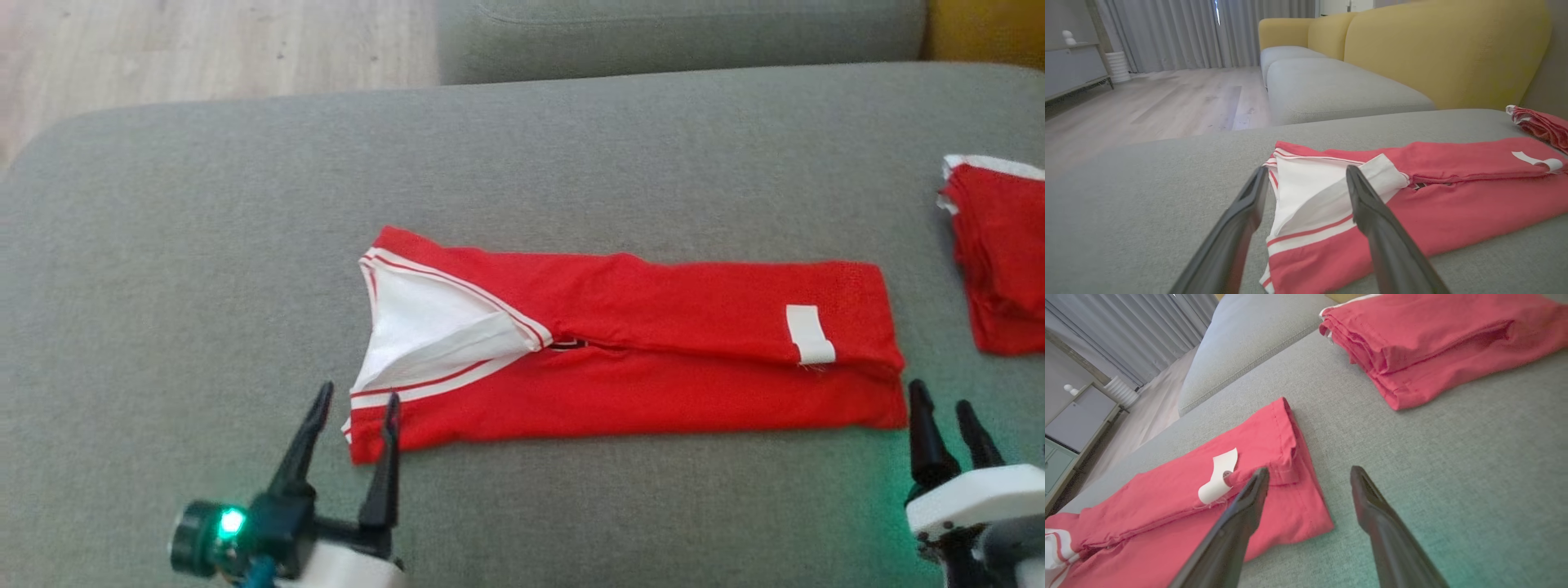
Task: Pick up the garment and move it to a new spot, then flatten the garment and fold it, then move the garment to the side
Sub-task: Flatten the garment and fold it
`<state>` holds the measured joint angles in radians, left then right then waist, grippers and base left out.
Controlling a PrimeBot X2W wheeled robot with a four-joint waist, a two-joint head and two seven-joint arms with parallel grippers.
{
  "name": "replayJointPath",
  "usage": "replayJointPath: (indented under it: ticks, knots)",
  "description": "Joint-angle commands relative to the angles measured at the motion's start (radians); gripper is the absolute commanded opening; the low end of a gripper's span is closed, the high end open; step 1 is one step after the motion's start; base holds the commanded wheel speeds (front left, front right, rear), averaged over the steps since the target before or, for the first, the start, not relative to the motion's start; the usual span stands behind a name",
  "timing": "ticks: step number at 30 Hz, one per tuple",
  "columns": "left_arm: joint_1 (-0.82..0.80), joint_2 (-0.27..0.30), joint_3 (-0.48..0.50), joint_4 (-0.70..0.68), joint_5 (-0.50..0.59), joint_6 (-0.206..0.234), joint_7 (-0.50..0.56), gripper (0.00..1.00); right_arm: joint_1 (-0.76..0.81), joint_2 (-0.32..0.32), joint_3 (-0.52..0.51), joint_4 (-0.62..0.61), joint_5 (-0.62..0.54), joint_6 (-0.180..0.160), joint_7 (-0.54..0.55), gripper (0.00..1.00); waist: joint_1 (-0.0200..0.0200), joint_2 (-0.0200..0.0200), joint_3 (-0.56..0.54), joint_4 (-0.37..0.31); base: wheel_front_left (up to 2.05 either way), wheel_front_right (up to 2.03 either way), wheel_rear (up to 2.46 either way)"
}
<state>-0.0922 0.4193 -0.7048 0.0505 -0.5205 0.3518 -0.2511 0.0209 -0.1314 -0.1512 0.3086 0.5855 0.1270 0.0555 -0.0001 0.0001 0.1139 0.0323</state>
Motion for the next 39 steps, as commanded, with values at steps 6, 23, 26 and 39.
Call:
replayJointPath:
  ticks: [6,23,26,39]
  knots:
    - [0.055,-0.090,0.115,-0.084,0.182,0.025,-0.011,1.00,-0.137,-0.010,-0.073,0.100,-0.108,0.004,0.013,1.00,0.0001,-0.0001,-0.009,0.063,0.00,0.00,0.00]
    - [0.139,-0.217,0.229,-0.081,0.338,-0.086,-0.011,1.00,-0.198,-0.046,-0.027,0.301,-0.099,0.004,0.120,0.00,0.0001,-0.0001,-0.023,0.093,0.00,0.00,0.00]
    - [0.144,-0.228,0.250,-0.084,0.354,-0.102,-0.011,1.00,-0.198,-0.080,-0.019,0.274,-0.076,0.004,0.100,0.00,0.0001,-0.0001,-0.022,0.067,0.00,0.00,0.00]
    - [0.161,-0.260,0.296,-0.075,0.404,-0.170,-0.011,1.00,-0.256,-0.215,-0.030,0.041,0.066,0.004,0.190,0.00,0.0001,-0.0001,-0.023,-0.001,0.00,0.00,0.00]
